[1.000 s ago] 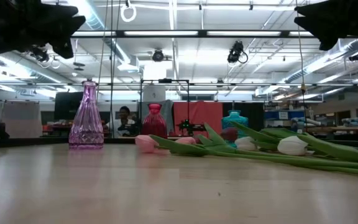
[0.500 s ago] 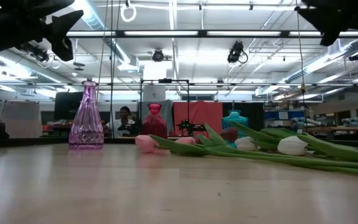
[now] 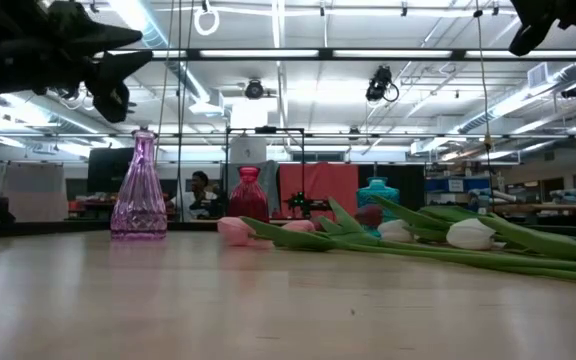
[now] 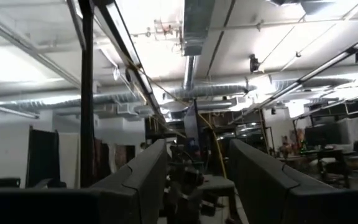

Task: Sort flowers into vase by color
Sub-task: Put the middle pink tulip into the red vase

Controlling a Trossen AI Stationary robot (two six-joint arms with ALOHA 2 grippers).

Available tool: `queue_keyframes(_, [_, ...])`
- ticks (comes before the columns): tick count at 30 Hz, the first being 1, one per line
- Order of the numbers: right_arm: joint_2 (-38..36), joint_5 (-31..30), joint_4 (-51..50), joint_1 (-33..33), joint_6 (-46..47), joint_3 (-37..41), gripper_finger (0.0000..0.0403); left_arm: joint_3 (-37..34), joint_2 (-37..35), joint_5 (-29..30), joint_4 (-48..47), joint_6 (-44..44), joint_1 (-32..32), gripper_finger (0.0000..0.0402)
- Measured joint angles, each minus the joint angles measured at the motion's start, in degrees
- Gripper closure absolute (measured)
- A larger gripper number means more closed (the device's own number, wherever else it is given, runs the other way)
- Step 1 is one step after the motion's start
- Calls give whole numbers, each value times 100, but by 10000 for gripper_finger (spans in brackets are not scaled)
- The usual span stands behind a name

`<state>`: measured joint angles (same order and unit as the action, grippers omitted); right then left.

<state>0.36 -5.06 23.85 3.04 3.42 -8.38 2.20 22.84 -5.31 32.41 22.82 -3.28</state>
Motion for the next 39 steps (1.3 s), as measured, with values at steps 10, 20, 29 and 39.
queue_keyframes(10, [162,274,-539,0,1394,-1,218,1033,1661,10,158,-221,488,270])
queue_keyframes(20, [2132,-206,-162,-2,1242,-310,218,2244,3174,1896,-480,-764,1552,270])
queue_keyframes(29, [4492,-1042,-1966,124,1444,-1802,218,2257,3803,1962,-517,-135,1795,270])
queue_keyframes(39, [7397,-885,-3505,541,1987,-3594,218,2257,4207,2341,-504,75,2070,270])
